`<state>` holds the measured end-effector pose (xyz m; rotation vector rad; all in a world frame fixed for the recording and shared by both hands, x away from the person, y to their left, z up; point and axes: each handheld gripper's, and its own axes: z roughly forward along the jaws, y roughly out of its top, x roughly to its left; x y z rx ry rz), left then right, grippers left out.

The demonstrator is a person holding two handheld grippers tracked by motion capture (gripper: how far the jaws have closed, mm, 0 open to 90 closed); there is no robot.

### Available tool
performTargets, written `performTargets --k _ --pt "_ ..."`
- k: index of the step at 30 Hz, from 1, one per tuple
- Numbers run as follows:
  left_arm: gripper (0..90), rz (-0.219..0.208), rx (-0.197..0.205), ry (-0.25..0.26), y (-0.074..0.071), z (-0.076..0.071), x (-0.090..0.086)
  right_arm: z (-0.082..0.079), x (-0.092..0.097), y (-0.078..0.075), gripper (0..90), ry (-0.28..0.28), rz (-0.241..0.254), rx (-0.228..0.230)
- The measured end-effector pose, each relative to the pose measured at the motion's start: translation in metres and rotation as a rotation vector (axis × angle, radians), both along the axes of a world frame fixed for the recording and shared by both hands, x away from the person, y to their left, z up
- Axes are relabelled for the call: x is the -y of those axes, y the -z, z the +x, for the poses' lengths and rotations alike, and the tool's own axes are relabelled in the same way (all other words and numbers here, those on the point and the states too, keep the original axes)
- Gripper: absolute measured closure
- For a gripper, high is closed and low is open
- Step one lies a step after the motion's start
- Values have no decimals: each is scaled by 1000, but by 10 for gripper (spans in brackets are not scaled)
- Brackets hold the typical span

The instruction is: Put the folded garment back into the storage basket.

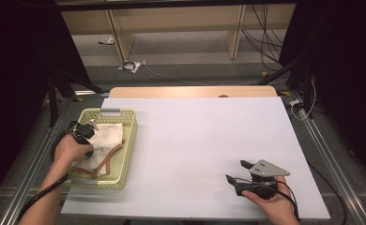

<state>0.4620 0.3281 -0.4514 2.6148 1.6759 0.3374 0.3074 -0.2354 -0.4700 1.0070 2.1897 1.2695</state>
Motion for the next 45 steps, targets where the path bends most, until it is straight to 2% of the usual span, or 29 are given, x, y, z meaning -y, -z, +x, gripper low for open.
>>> performTargets --k 3,10,14,17,24,27,33,35,37,39,41,43,45 --pt "815 16 18 -11 2 3 0 0 0 1 257 -2 1 3" --pt "807 6 52 -18 1 3 -2 0 2 0 257 4 -7 1" --pt "788 -9 90 -16 -4 -3 -2 0 1 0 257 0 0 2" --pt "781 -24 133 -14 -12 -7 -2 0 0 0 257 1 0 4" --pt "738 -123 292 -22 -32 -19 5 0 1 -1 257 -1 -7 7" --pt "693 -143 360 -8 -36 -24 10 1 1 -1 257 3 -2 10" --pt "603 -217 529 -15 -42 -37 18 0 2 -2 256 4 -1 10" --pt "589 -222 560 -10 -44 -40 20 0 3 -2 256 4 -1 10" --pt "580 -231 567 -12 -44 -41 21 0 3 -2 256 5 -1 10" --pt "558 -233 555 5 -46 -43 23 1 3 -2 256 6 -1 10" --pt "569 -234 560 -3 -47 -45 24 1 3 -2 256 7 2 14" --pt "566 -224 548 -14 -48 -47 24 1 4 -3 256 7 -1 13" --pt "565 -242 538 -25 -48 -48 24 1 4 -3 256 8 0 13"
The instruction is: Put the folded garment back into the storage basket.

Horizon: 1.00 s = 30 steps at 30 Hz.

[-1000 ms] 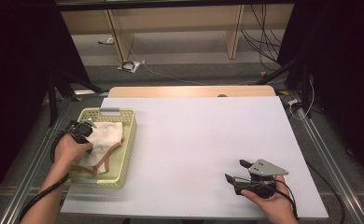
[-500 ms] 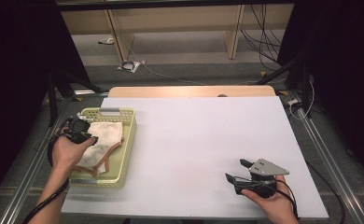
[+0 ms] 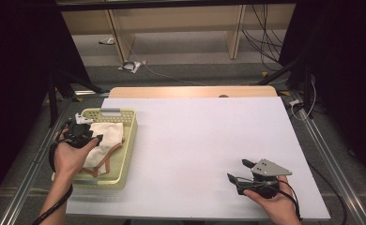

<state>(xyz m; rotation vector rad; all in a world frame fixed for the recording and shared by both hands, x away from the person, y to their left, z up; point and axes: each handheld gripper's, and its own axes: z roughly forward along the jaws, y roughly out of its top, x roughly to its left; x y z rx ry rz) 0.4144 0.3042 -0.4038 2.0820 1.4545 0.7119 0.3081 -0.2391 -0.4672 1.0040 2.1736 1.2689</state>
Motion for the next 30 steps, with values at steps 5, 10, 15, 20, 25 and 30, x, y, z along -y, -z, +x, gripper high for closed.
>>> performTargets --k 5,10,15,20,25,30 --pt "550 -29 -13 -11 -1 -2 0 0 0 0 256 -1 -2 0" --pt "530 -113 -14 21 -3 -3 0 0 0 0 255 -2 -1 0" --pt "499 -203 8 53 -5 -6 2 0 1 0 255 -2 -1 0" --pt "421 -296 57 109 -9 -12 5 0 2 -1 255 -2 -3 2" --pt "317 -301 82 148 -9 -18 12 1 3 -1 254 1 -3 4" --pt "275 -278 93 160 -9 -22 16 1 3 -1 253 -2 4 8"
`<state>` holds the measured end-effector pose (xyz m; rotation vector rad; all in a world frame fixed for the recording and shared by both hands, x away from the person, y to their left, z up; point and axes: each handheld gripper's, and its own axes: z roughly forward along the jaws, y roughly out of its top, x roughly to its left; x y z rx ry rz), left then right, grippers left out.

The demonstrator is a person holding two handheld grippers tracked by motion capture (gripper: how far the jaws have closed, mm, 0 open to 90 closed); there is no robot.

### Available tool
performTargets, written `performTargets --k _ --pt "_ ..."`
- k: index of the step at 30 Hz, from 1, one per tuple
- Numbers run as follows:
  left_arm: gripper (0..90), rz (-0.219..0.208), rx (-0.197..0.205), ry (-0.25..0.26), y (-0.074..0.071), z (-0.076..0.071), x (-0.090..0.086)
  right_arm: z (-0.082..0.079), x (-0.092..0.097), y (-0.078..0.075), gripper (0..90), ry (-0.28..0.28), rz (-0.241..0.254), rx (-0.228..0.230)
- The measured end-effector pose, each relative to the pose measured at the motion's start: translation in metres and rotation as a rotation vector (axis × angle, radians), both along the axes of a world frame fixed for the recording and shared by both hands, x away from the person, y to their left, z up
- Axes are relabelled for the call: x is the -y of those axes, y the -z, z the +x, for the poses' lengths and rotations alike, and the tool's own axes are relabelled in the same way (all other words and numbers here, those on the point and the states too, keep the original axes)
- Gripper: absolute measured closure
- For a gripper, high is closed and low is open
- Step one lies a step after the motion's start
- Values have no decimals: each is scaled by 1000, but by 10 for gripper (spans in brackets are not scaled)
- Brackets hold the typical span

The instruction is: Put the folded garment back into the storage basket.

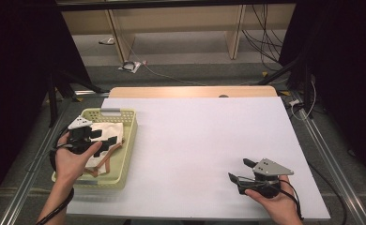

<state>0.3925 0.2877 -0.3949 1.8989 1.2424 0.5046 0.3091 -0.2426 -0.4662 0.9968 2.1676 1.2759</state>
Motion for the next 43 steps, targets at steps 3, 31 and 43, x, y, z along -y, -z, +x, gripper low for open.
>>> performTargets --k 3,31,43 --pt "250 16 0 12 1 -2 2 0 1 0 253 1 0 1" --pt "0 -39 172 224 6 -53 46 -1 1 -1 252 -9 1 10" --pt "0 7 176 247 13 -56 55 -1 1 1 252 -15 -2 8"
